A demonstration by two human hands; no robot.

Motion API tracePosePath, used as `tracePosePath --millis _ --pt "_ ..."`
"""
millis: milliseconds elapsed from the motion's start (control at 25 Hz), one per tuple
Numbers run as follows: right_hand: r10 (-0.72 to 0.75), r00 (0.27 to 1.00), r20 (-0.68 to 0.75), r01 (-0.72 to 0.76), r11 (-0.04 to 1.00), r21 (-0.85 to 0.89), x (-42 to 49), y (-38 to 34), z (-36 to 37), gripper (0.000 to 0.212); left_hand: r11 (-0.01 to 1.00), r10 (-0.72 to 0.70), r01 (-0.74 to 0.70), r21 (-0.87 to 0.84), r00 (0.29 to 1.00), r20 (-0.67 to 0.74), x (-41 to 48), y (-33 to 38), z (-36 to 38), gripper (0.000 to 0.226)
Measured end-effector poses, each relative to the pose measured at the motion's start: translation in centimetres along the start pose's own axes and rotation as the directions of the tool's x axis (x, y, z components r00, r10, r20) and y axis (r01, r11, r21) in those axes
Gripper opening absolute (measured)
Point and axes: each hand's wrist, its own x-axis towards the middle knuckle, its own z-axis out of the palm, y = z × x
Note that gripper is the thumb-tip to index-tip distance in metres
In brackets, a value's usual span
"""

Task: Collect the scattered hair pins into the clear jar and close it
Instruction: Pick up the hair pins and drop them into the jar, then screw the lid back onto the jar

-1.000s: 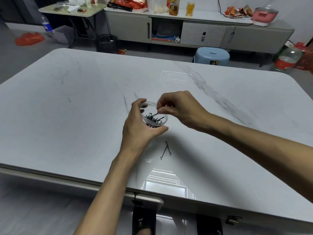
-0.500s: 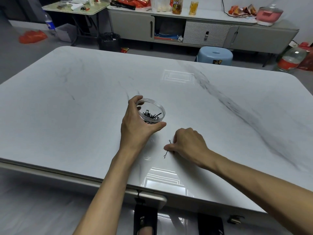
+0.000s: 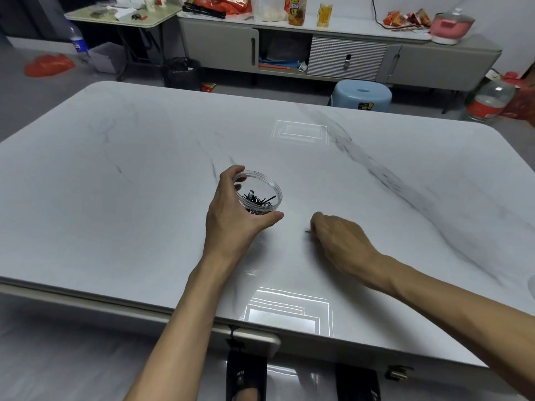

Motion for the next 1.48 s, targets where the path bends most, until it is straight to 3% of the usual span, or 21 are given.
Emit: tracePosePath --millis 120,200,240,400,480,600,720,840,920,1000,1080,1160,1200,1400,1480 --pt "0.194 0.969 -0.156 -0.107 0.891 0.442 0.5 1.6 -2.8 0.014 1.000 0.008 -0.008 -0.007 0.999 0.032 -0.1 0.3 0.6 0.093" --pt "0.260 0.927 -0.270 -0.041 0.786 0.617 1.8 2.0 -5.8 0.012 1.000 0.017 -0.017 -0.016 0.998 0.057 -0.3 0.8 1.3 0.093" --pt "0.213 0.931 -0.296 0.025 0.774 0.633 2.4 1.8 -7.3 0.013 1.000 0.024 -0.022 -0.017 0.997 0.070 -0.4 1.0 1.7 0.093" --pt "-0.103 0.977 -0.188 0.182 0.860 0.476 3.0 0.7 -10.7 0.003 0.998 0.033 -0.025 -0.057 0.990 0.135 -0.9 2.8 4.4 0.093" --pt "-0.112 0.974 -0.195 0.190 0.873 0.449 2.1 1.3 -10.7 0.005 0.996 0.040 -0.026 -0.084 0.985 0.169 -1.2 3.9 6.0 0.092" --pt "0.083 0.959 -0.271 0.081 0.837 0.541 -0.6 3.9 -10.5 0.009 0.989 0.030 0.001 -0.146 0.976 0.214 -1.9 5.1 8.3 0.095" --pt "0.340 0.923 -0.180 -0.158 0.762 0.629 -5.0 7.9 -9.8 0.011 0.982 0.019 0.036 -0.186 0.959 0.283 -3.1 6.4 11.2 0.098" --pt "0.489 0.870 -0.061 -0.367 0.726 0.581 -10.3 12.2 -8.7 0.013 0.975 0.022 0.060 -0.214 0.932 0.362 -4.8 7.6 14.1 0.096" --pt "0.573 0.819 0.031 -0.523 0.724 0.449 -13.3 15.0 -8.1 0.023 0.972 0.025 0.073 -0.223 0.913 0.408 -5.8 8.2 15.8 0.095" --pt "0.696 0.706 0.133 -0.705 0.671 0.230 -16.4 17.8 -7.5 0.053 0.975 0.036 0.069 -0.212 0.890 0.455 -7.0 8.8 17.4 0.095" --pt "0.810 0.545 0.216 -0.837 0.540 0.084 -19.2 19.9 -6.8 0.082 0.979 0.046 0.060 -0.196 0.868 0.495 -8.0 9.2 18.8 0.094" --pt "0.857 0.423 0.294 -0.904 0.423 0.065 -21.1 21.3 -5.6 0.094 0.983 0.051 0.050 -0.177 0.851 0.522 -8.8 9.4 19.8 0.093" --pt "0.861 0.400 0.315 -0.915 0.396 0.077 -21.5 21.7 -4.8 0.095 0.984 0.054 0.044 -0.170 0.847 0.528 -9.0 9.4 20.1 0.093" --pt "0.871 0.426 0.244 -0.904 0.401 0.149 -21.2 21.8 -2.9 0.086 0.988 0.057 0.032 -0.154 0.841 0.537 -9.0 9.2 20.9 0.093" --pt "0.852 0.478 0.212 -0.870 0.426 0.248 -20.2 21.1 -3.0 0.090 0.990 0.061 0.018 -0.141 0.842 0.536 -8.8 9.1 20.9 0.093"
